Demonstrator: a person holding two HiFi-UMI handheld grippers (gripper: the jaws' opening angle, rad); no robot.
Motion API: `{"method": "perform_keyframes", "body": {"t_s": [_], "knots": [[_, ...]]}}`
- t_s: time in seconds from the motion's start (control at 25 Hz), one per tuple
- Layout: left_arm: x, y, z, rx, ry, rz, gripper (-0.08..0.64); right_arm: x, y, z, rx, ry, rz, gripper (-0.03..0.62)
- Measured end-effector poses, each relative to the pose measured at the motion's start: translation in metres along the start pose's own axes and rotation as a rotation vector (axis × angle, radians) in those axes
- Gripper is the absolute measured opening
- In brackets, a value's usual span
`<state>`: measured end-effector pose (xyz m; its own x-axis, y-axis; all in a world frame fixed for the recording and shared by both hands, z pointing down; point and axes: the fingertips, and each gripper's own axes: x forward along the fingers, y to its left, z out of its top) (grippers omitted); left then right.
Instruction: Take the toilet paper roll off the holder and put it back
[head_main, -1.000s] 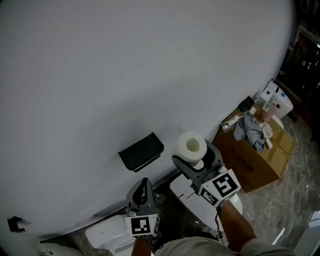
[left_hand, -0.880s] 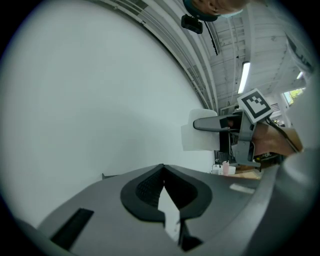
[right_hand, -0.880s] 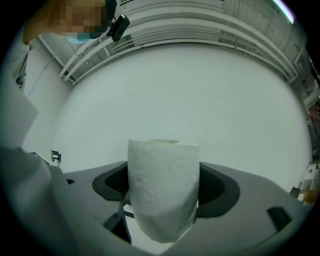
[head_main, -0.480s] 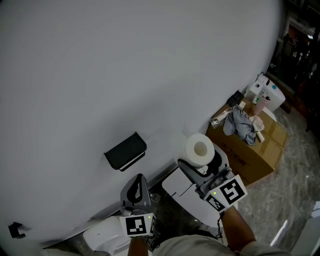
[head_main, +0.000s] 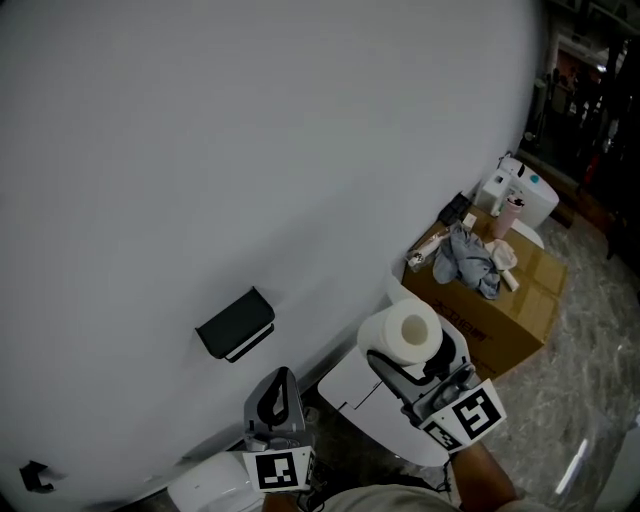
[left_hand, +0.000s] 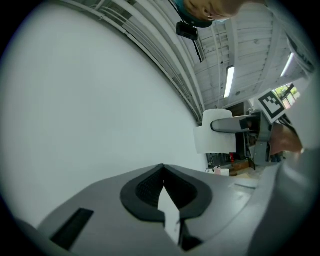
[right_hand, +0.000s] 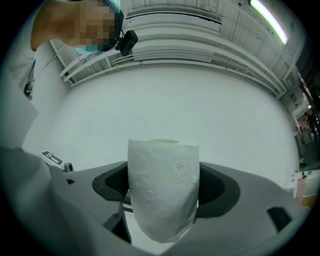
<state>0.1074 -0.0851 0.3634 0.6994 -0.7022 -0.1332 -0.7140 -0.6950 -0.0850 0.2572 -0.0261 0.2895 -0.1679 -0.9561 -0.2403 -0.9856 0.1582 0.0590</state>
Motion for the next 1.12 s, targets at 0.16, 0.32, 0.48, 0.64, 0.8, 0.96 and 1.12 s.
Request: {"method": "perform_keyframes", "body": {"t_s": [0.16, 0.32, 0.48, 0.64, 0.8, 0.96, 1.12], "knots": [[-0.007, 0.0, -0.005, 0.01, 0.027, 0.012, 0.003, -0.009, 0.0, 0.003, 0.005, -0.016, -0.001, 0.364], [-0.017, 0.008, 0.002, 0.012, 0.019, 0.043, 0.003, -0.006, 0.009, 0.011, 0.006, -0.03, 0.021, 0.365], [-0.026, 0.013, -0.001, 0.005, 0.023, 0.076, 0.003, -0.003, 0.016, 0.014, -0.004, -0.04, 0.051, 0.364], [-0.038, 0.025, -0.002, 0.009, 0.018, 0.105, 0.003, 0.004, 0.026, 0.016, -0.002, -0.042, 0.072, 0.364], [-0.048, 0.041, -0.004, -0.004, 0.015, 0.14, 0.003, 0.02, 0.041, 0.016, -0.014, -0.036, 0.11, 0.364], [-0.054, 0.058, -0.008, -0.014, 0.024, 0.171, 0.003, 0.035, 0.052, 0.018, -0.021, -0.036, 0.134, 0.364], [-0.063, 0.074, -0.011, -0.017, 0.024, 0.2, 0.003, 0.049, 0.066, 0.018, -0.03, -0.04, 0.162, 0.364]]}}
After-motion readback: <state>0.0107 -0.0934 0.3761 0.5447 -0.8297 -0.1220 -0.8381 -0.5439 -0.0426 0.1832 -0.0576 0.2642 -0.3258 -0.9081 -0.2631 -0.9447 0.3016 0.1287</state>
